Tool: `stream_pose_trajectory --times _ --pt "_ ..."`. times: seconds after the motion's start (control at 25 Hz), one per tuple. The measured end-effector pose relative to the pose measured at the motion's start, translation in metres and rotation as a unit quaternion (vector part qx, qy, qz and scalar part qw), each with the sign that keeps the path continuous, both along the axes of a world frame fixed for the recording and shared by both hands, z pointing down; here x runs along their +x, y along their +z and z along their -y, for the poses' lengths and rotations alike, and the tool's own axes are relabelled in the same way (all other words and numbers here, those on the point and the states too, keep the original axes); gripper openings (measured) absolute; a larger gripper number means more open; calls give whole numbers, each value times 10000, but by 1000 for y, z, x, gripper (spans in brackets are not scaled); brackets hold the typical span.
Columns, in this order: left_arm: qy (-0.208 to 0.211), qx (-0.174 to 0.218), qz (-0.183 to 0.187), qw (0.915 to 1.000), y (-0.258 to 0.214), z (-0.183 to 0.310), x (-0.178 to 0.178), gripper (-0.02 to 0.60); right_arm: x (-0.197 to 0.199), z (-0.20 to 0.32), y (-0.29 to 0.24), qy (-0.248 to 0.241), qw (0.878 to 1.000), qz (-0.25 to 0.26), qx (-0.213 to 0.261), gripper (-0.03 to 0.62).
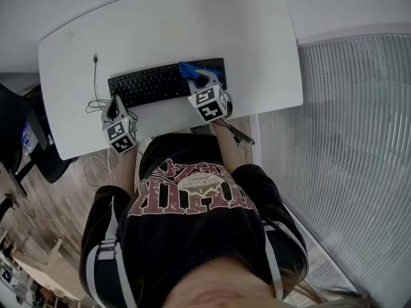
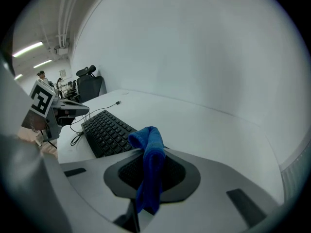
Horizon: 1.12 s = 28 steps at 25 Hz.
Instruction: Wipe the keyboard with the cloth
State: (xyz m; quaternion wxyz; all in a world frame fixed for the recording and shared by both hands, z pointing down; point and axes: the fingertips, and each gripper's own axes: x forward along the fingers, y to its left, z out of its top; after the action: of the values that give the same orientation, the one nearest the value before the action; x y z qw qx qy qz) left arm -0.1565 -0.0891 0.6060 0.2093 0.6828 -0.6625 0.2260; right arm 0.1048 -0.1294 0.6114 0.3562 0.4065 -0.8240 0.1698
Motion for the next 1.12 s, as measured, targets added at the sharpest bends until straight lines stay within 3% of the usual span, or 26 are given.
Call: stream_pose_trajectory --times 0.28,0.6,1.12 --pt "175 134 4 9998 -11 13 6 29 -44 10 -9 -433 9986 221 195 64" --pt "455 422 -249 9978 -39 31 41 29 -79 17 -43 -748 9936 659 529 64" --pt "1195 1160 -618 9841 -114 78 123 29 -68 41 -114 -435 9826 1343 1211 64"
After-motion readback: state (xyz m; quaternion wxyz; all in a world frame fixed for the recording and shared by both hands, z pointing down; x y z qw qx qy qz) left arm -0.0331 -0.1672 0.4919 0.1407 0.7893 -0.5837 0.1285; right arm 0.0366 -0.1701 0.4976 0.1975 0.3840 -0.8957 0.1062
